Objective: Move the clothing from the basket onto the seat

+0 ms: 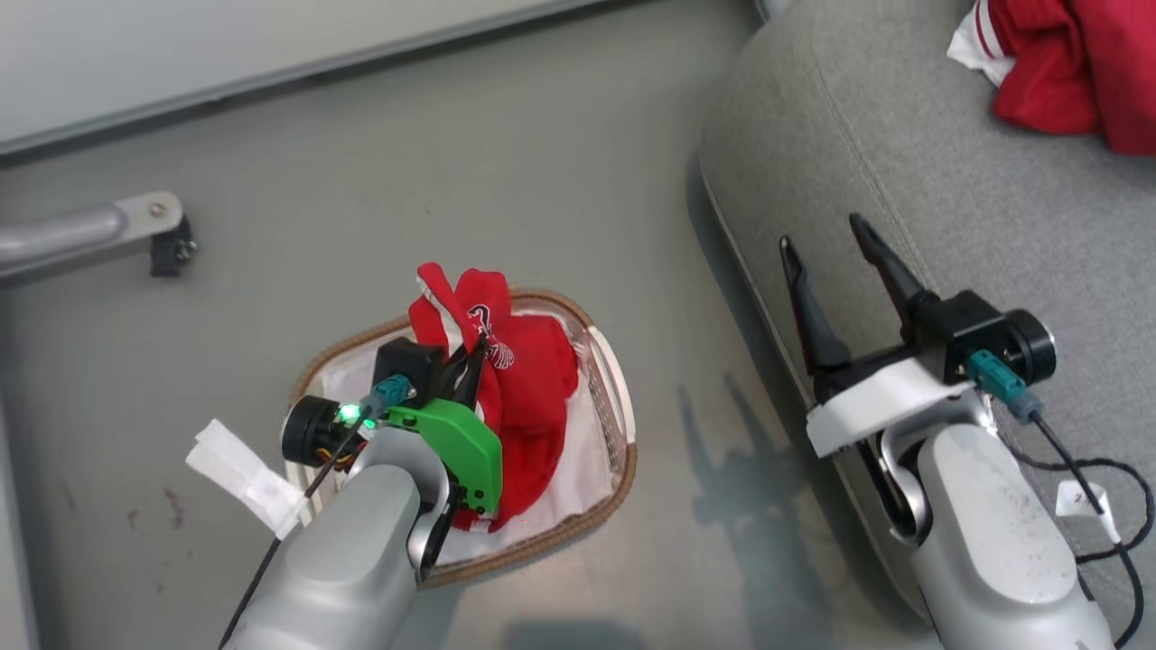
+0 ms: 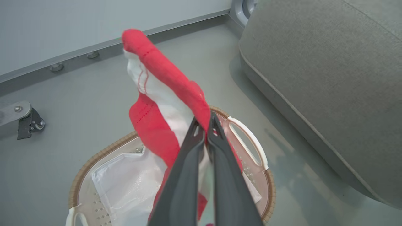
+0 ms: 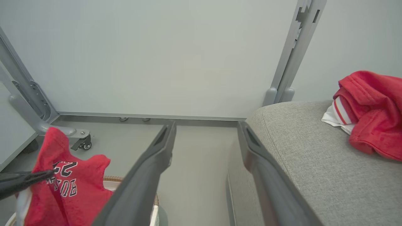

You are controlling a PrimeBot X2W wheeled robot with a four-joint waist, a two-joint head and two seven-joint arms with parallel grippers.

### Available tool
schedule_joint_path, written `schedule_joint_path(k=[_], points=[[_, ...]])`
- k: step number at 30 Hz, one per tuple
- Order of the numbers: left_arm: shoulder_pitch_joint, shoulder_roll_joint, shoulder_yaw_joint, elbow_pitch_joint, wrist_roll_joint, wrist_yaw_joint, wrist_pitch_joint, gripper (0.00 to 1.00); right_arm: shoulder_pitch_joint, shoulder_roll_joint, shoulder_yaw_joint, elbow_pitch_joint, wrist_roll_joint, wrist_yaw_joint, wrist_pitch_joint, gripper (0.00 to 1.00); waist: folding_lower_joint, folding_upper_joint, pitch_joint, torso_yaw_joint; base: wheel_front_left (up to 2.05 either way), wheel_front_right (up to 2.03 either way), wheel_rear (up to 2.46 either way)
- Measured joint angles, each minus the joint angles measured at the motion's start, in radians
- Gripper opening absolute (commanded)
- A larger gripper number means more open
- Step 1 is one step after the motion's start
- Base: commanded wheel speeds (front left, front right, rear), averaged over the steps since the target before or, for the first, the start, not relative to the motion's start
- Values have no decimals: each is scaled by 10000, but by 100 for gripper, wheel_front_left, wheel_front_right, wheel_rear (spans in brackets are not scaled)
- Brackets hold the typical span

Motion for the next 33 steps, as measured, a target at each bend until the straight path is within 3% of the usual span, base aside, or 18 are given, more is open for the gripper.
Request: schedule_joint_path(k=[15, 23, 27, 33], points=[[1005, 19, 2157, -3716, 1252, 63, 0, 0, 1452, 0, -54, 437, 205, 0, 0, 100, 0, 0, -2129, 923, 0, 0, 0], [1025, -67, 2673, -5141, 1649, 15, 0, 0, 2017, -2, 297, 669, 253, 0, 0, 100, 0, 0, -2967, 1182, 0, 0, 0], [1094, -96, 2698, -5568, 1657, 8, -2, 0, 2235, -10, 665, 777, 456, 0, 0, 100, 0, 0, -3311, 1311, 0, 0, 0], [1303, -125, 2420, -5962, 1636, -12, -2, 0, 1871, -21, 2151, 957, -88, 0, 0, 100, 0, 0, -3478, 1563, 0, 0, 0]])
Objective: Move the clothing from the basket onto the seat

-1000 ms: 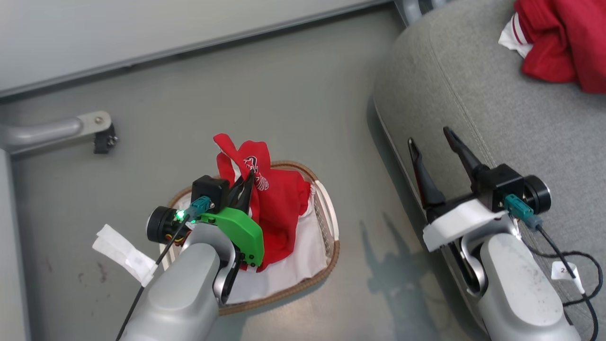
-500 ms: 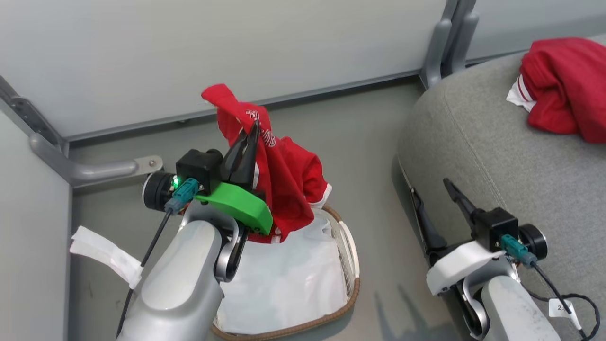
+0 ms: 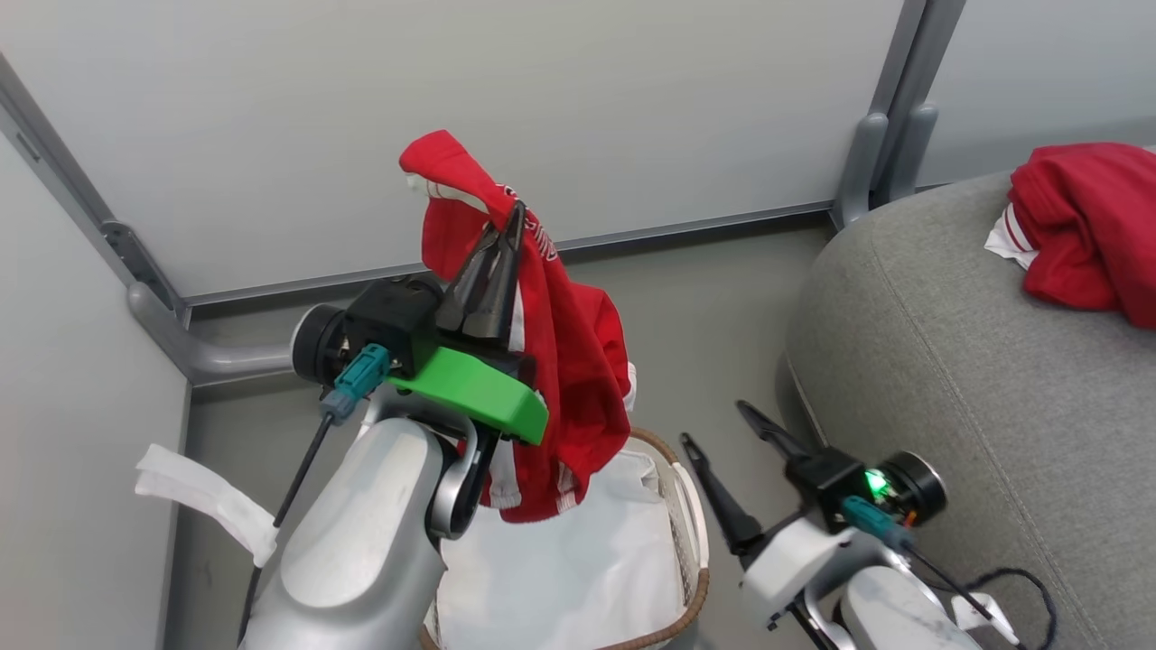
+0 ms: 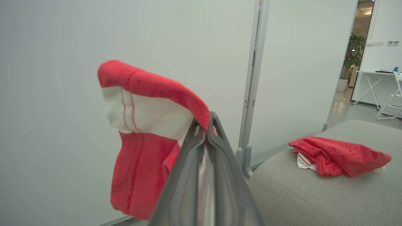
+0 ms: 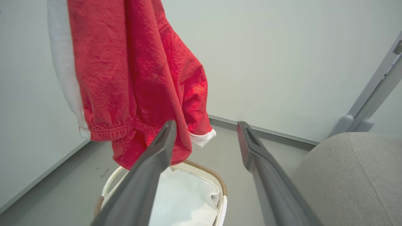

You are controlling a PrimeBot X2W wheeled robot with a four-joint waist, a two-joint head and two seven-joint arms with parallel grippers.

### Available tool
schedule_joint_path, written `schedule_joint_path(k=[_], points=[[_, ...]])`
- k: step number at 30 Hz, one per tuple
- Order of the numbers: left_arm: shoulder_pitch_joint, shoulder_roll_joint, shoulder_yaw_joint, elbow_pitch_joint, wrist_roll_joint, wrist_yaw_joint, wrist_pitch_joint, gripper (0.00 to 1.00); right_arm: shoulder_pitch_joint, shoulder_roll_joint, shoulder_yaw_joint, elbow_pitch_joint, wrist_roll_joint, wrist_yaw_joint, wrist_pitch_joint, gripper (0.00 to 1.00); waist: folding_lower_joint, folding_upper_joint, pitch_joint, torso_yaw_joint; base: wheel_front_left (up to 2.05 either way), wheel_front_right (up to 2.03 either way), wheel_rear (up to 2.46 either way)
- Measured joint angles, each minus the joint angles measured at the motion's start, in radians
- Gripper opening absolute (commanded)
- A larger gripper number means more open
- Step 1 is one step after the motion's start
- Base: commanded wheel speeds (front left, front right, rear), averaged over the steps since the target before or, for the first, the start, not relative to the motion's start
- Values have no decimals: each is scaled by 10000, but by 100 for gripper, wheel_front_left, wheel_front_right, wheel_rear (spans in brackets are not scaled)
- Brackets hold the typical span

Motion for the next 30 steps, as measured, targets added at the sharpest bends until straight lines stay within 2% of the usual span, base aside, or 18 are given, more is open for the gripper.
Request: schedule_joint_path(k=[9, 12, 18, 30], points=[[18, -13, -874, -382, -359, 8, 0, 0, -2032, -297, 2462, 1127, 125, 0, 0, 100, 0, 0, 76, 443, 0, 0, 0], [5, -12, -1210, -412, -619, 36, 0, 0, -2680, -272, 2830, 1639, 219, 0, 0, 100, 0, 0, 109, 626, 0, 0, 0], [-225, -12, -1791, -518, -970, 128, 0, 0, -3545, -184, 2385, 2213, 90, 0, 0, 100, 0, 0, 217, 1045, 0, 0, 0], [-520, -13, -2378, -635, -1325, 334, 0, 0, -3726, 0, 2125, 2307, -274, 0, 0, 100, 0, 0, 563, 1503, 0, 0, 0]])
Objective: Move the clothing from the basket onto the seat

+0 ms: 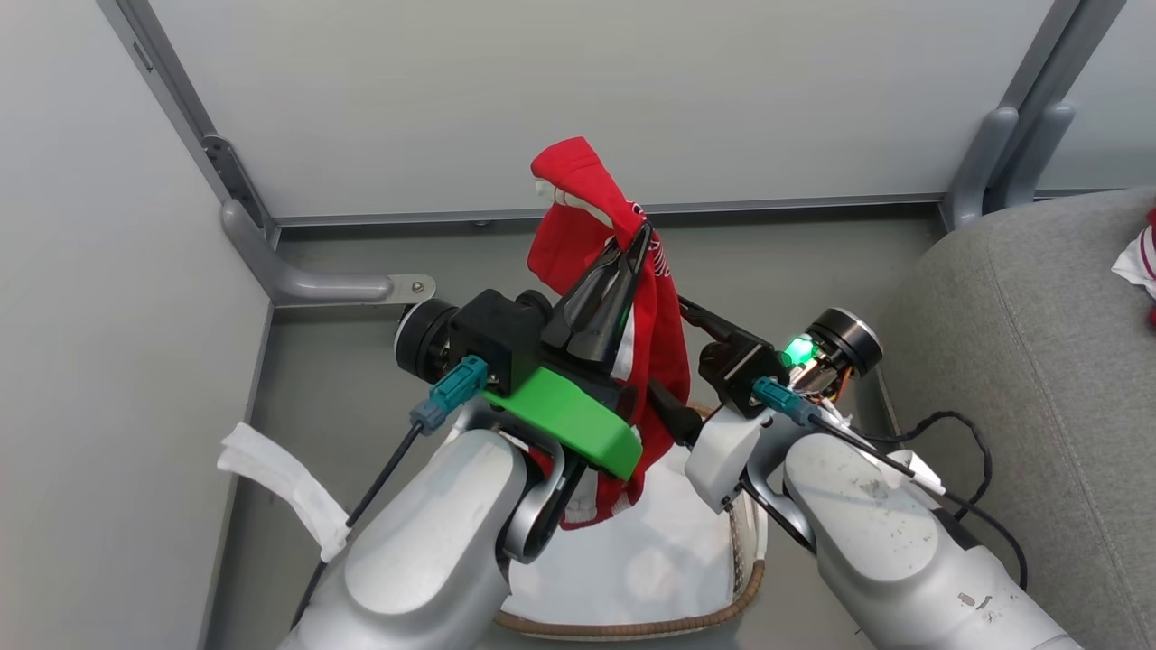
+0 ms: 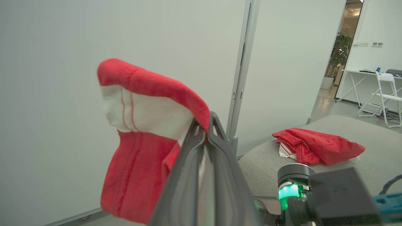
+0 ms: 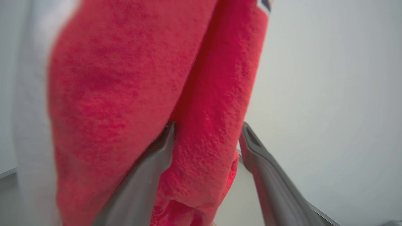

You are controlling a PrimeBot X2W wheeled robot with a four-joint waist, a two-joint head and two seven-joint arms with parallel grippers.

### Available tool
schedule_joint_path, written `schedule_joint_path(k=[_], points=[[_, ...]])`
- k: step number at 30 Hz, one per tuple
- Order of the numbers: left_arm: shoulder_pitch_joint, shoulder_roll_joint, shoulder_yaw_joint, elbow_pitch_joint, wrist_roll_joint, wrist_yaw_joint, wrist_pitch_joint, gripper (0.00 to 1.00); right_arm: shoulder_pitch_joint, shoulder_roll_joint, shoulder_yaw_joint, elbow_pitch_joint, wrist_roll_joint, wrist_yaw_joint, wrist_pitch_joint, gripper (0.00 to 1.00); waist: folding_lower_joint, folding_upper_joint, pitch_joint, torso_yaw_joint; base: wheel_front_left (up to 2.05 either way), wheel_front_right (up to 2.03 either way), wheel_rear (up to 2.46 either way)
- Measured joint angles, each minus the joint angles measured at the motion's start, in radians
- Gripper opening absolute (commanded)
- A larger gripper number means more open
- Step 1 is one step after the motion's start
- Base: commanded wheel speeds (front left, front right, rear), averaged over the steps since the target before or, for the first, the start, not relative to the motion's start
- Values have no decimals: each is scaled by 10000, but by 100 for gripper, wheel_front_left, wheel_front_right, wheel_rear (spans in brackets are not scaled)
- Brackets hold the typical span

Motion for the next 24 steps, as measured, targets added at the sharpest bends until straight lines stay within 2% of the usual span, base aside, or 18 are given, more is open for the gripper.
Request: schedule_joint_path(k=[10, 11, 12, 13, 24], points=[[-105, 0, -236, -107, -142, 25, 0, 0, -67, 12, 897, 497, 621, 0, 0, 100, 1, 0, 137, 110, 0, 0, 0], [-110, 0, -253, -115, -151, 27, 0, 0, -69, 12, 972, 550, 719, 0, 0, 50, 0, 0, 142, 124, 0, 0, 0], [-121, 0, -280, -123, -157, 31, 0, 0, -67, 17, 1072, 627, 884, 0, 0, 18, 0, 0, 150, 141, 0, 0, 0], [-138, 0, -305, -127, -165, 56, 0, 0, -68, 17, 1160, 719, 999, 0, 0, 0, 1, 0, 156, 158, 0, 0, 0], [-204, 0, -284, -111, -228, 142, 0, 0, -177, 15, 1415, 1012, 1553, 0, 0, 0, 1, 0, 188, 63, 0, 0, 0]])
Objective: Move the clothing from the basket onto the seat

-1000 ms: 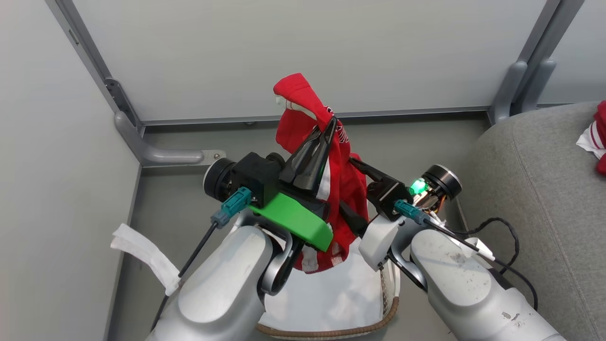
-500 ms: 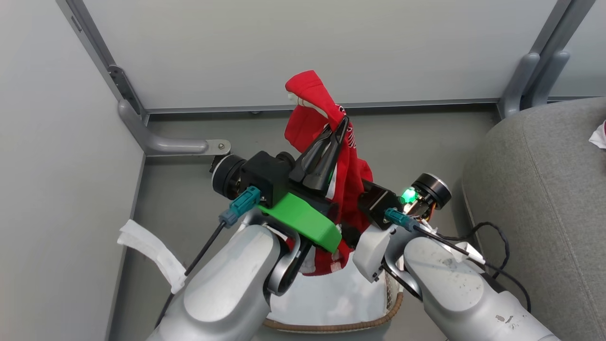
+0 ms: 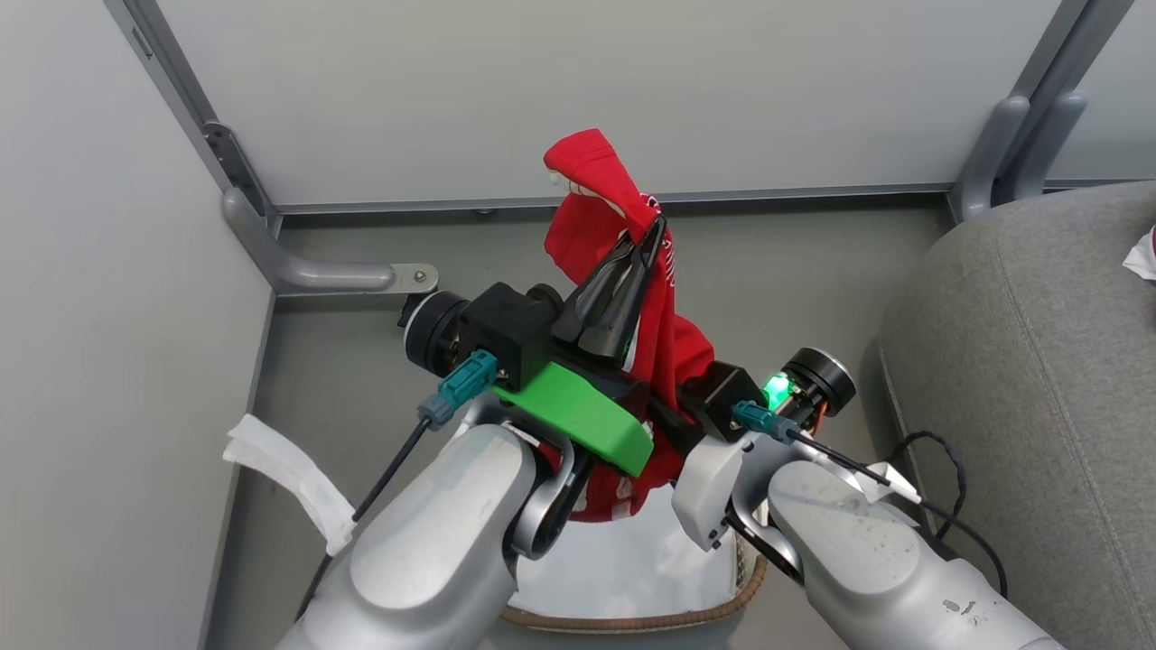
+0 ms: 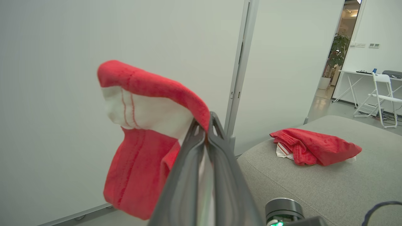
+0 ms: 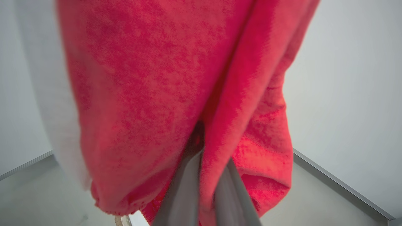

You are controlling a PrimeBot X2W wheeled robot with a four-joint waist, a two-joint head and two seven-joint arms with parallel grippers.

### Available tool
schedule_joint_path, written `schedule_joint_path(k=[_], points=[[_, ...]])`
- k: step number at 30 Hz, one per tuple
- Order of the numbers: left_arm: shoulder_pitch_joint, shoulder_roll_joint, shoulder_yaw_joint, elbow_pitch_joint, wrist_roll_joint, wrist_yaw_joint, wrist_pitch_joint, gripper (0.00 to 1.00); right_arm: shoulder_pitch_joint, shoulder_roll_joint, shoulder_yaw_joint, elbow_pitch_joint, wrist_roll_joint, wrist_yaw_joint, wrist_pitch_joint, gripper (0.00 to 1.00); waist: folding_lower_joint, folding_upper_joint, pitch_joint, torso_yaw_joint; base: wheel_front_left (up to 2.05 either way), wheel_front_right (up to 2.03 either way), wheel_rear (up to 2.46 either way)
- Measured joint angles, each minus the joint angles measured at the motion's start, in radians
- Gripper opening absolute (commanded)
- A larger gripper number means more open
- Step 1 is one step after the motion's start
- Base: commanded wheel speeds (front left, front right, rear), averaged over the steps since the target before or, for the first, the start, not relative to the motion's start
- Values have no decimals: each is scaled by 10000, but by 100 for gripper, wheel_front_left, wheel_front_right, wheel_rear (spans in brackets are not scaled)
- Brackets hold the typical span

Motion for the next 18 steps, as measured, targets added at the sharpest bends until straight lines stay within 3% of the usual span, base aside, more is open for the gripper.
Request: schedule_joint_path(k=[7, 8, 9, 18], points=[[8, 0, 186, -4, 2, 4, 0, 0, 0, 0, -15, -100, 107, 0, 0, 0, 0, 0, 40, -104, 0, 0, 0], [8, 0, 249, -38, 19, 54, 0, 43, 0, 0, -10, -121, 142, 0, 0, 0, 0, 0, 59, -123, 0, 0, 0], [9, -4, 299, -2, 69, 92, -2, 100, 0, 4, -10, -146, 159, 0, 0, 0, 0, 0, 74, -150, 0, 0, 0], [251, 29, 713, 729, 658, -17, -4, 100, 221, -13, -351, -769, 382, 0, 0, 0, 0, 0, 121, -834, 0, 0, 0]])
